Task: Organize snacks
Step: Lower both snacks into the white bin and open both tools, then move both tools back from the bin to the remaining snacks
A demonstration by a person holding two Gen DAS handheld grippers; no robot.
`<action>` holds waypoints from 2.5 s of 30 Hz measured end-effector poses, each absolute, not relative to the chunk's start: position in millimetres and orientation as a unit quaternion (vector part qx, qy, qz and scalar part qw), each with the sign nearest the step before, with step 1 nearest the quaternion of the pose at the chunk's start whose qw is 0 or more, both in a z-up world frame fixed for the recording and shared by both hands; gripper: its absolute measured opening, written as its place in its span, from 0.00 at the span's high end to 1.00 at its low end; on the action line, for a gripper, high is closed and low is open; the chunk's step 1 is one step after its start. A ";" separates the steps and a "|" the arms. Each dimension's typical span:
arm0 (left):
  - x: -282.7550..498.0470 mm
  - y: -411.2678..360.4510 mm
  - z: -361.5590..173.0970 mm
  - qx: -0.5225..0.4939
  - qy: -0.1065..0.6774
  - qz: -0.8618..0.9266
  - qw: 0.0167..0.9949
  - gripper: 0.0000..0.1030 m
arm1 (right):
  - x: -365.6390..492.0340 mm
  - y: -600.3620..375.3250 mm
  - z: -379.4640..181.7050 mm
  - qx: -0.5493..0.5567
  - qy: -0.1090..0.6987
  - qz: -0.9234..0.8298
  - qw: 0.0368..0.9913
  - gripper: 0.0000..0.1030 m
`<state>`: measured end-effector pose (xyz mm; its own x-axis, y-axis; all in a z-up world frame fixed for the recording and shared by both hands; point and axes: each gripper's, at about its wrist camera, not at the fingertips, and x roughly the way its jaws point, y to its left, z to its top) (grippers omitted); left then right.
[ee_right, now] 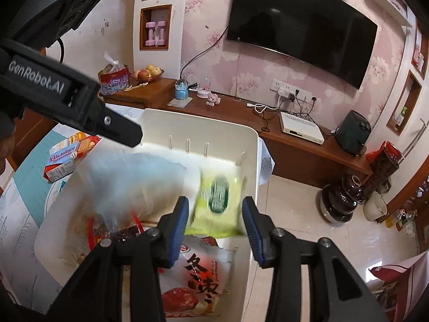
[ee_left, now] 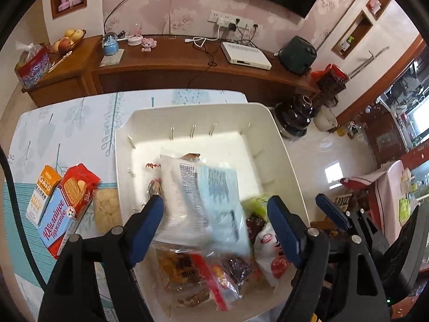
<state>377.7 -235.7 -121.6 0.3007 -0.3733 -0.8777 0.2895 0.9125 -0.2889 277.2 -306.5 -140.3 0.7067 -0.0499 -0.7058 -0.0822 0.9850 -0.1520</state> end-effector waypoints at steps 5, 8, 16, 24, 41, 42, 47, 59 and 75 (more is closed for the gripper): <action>378.8 -228.2 -118.2 -0.048 0.548 -0.200 0.810 0.23 | 277.0 -310.5 -138.5 -0.076 0.380 0.002 0.922 0.49; 375.7 -221.9 -115.9 -0.052 0.542 -0.201 0.814 0.23 | 275.1 -311.4 -138.0 -0.071 0.382 -0.001 0.922 0.49; 359.9 -199.4 -112.3 -0.059 0.532 -0.197 0.821 0.23 | 266.4 -305.1 -134.1 -0.073 0.384 -0.012 0.920 0.48; 334.9 -160.9 -99.3 -0.054 0.510 -0.187 0.838 0.23 | 250.8 -283.1 -121.9 -0.072 0.373 -0.027 0.925 0.48; 295.1 -54.6 -97.6 -0.026 0.510 -0.206 0.835 0.23 | 218.4 -229.8 -104.1 0.032 0.395 -0.093 0.913 0.48; 293.8 -48.9 -97.9 -0.023 0.511 -0.207 0.834 0.23 | 216.1 -224.3 -103.9 0.035 0.395 -0.101 0.912 0.48; 288.6 -13.4 -96.2 -0.006 0.509 -0.217 0.833 0.23 | 209.0 -196.2 -103.1 0.064 0.397 -0.128 0.907 0.44; 290.9 46.9 -96.7 0.040 0.503 -0.246 0.828 0.17 | 203.5 -124.0 -108.5 0.172 0.402 -0.149 0.887 0.41; 301.3 68.9 -134.6 0.093 0.456 -0.281 0.839 0.14 | 198.0 -107.8 -139.9 0.404 0.412 -0.214 0.788 0.41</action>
<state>301.3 68.9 -134.6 0.4268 -0.3868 -0.8175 0.5568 0.8247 -0.0995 198.0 -107.8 -139.9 0.5688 -0.0039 -0.8225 0.6705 0.5813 0.4610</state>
